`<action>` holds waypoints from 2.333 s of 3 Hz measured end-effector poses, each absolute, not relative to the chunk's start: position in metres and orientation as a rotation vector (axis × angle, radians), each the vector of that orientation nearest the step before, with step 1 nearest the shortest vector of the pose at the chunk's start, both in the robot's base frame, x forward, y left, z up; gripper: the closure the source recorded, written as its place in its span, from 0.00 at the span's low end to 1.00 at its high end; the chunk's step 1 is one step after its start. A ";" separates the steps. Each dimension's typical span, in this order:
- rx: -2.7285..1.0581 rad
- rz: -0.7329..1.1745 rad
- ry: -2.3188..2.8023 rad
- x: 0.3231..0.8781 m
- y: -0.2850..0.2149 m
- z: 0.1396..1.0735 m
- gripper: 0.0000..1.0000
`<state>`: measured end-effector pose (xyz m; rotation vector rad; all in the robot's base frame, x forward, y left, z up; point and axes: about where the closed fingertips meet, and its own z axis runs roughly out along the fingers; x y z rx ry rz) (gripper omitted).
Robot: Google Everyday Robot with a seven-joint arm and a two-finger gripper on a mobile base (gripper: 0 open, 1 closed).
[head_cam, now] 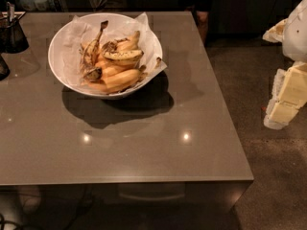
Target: Pick banana from white bowl
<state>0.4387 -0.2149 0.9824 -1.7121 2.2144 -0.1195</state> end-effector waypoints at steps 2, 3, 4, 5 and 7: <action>-1.668 -0.130 2.254 0.448 -0.206 0.991 0.00; -1.722 -0.158 2.293 0.496 -0.172 0.995 0.00; -1.703 -0.172 2.280 0.498 -0.169 0.998 0.00; -1.642 -0.172 2.265 0.505 -0.145 1.015 0.00; -1.638 -0.127 2.247 0.532 -0.056 1.039 0.00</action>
Offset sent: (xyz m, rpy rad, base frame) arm 0.0291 0.0268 0.0204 -0.0091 0.0358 -0.1336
